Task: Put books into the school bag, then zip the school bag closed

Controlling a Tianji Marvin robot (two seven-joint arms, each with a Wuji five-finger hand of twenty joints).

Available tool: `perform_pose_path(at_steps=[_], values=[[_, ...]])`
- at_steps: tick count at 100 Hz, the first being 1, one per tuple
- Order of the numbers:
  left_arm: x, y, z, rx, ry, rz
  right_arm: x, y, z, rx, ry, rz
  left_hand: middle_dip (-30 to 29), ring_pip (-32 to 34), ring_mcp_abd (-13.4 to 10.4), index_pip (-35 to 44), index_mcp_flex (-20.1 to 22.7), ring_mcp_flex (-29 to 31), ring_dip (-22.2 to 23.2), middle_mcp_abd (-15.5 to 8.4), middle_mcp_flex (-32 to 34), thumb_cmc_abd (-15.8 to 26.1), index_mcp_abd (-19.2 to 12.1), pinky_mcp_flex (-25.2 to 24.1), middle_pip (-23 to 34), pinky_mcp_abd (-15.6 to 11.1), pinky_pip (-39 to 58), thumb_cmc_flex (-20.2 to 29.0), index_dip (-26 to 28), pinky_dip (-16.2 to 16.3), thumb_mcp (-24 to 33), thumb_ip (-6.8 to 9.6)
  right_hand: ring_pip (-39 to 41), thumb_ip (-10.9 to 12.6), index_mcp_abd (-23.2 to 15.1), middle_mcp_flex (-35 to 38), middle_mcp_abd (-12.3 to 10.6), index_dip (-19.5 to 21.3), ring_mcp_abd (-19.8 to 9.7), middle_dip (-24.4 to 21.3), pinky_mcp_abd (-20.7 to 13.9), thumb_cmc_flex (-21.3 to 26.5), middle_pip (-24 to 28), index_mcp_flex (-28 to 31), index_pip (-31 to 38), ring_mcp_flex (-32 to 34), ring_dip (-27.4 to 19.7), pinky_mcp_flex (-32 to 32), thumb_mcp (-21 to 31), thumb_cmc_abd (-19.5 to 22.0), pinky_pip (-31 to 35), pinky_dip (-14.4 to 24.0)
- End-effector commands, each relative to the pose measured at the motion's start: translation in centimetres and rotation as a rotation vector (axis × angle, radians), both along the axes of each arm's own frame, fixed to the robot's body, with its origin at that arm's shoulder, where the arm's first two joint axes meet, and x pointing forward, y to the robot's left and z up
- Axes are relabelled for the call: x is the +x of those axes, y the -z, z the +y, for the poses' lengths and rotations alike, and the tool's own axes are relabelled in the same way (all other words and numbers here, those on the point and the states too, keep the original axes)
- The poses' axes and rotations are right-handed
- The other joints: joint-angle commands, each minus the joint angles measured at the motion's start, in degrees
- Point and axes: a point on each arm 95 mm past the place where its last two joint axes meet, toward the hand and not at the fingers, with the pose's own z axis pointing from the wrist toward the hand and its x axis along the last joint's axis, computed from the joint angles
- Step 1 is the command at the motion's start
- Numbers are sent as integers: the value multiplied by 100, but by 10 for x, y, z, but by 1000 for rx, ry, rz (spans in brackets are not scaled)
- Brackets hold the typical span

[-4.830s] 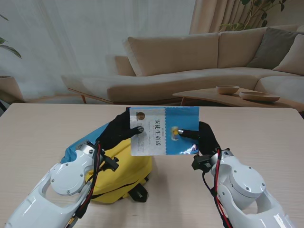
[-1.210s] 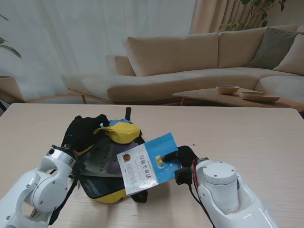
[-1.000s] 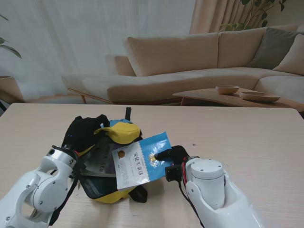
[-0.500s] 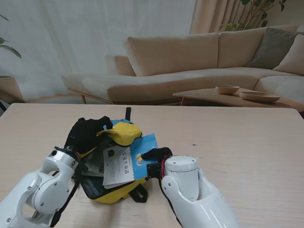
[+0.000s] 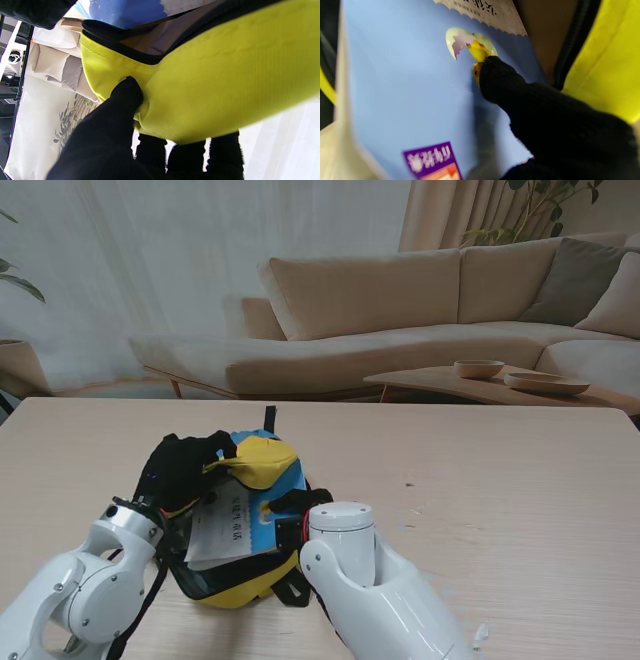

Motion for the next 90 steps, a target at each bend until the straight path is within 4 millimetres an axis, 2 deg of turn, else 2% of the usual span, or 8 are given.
perform_pose_path(at_steps=[1, 90], values=[[-5, -4, -5, -15, 9, -1, 0, -7, 13, 41, -13, -6, -56, 133, 114, 388, -153, 84, 100, -116, -79, 408, -137, -43, 233, 200, 229, 436, 226, 161, -78, -74, 88, 39, -1069, 98, 45, 614, -14, -73, 27, 612, 141, 627, 828, 364, -10, 177, 683, 637, 190, -59], [-10, -5, -6, -44, -2, -3, 22, 7, 66, 50, 102, 72, -50, 136, 121, 386, -171, 77, 110, -111, -94, 440, -106, -49, 243, 202, 226, 489, 237, 180, -156, -59, -35, 29, -1131, 24, -29, 657, -90, -178, -65, 627, 183, 618, 814, 343, -40, 137, 668, 656, 117, -102]])
